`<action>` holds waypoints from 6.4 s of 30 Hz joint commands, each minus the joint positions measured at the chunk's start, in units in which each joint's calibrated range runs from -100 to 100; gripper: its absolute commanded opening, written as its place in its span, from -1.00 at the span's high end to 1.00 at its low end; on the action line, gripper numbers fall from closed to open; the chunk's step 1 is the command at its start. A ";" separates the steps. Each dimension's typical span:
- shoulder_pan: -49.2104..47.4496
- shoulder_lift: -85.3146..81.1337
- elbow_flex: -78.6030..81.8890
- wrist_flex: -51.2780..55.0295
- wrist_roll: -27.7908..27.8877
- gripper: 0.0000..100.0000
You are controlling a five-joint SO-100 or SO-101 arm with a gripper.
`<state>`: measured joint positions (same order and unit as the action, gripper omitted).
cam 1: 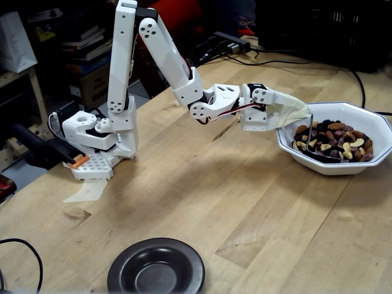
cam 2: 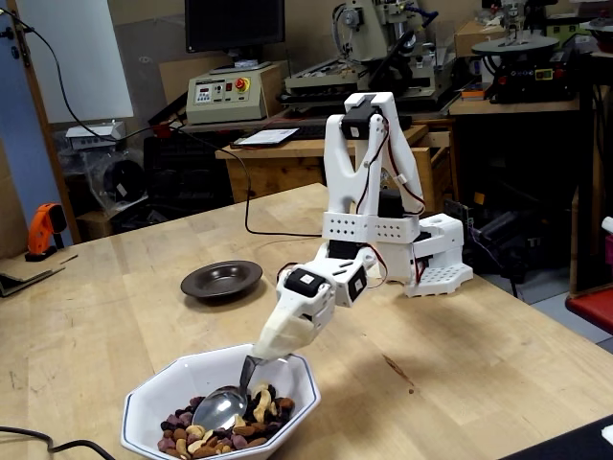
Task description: Use spoon to transfer food from the white bowl to brown plate
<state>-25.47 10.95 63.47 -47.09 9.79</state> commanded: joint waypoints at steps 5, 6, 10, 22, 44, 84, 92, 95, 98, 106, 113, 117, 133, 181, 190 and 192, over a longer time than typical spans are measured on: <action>-3.27 -0.89 -0.19 1.16 -4.54 0.92; -3.64 -0.89 -0.19 1.16 -5.13 0.92; -4.60 -0.89 -0.28 1.16 -7.28 0.92; -4.23 -0.98 -0.28 0.45 -15.34 0.92; -1.78 -6.80 -3.73 -3.66 -17.09 0.92; 10.81 -19.04 -2.76 -14.33 -13.58 0.92; 14.96 -19.12 -2.76 -12.12 -13.38 0.92; 17.25 -19.21 -2.76 -11.96 -13.43 0.92; 19.33 -19.21 -2.76 -11.96 -13.58 0.92; 24.14 -19.21 -2.76 -12.12 -13.43 0.92; 30.51 -19.21 -2.49 -12.36 -13.38 0.92; 33.62 -19.29 1.05 -12.59 -13.33 0.92; 40.66 -37.78 17.15 -12.04 -13.63 0.92; 60.51 -45.31 33.17 -11.88 -13.24 0.92; 60.51 -45.22 33.17 -11.88 -9.43 0.91; 60.44 -45.22 33.17 -11.88 -6.84 0.91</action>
<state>34.89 -32.76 96.46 -58.73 -0.61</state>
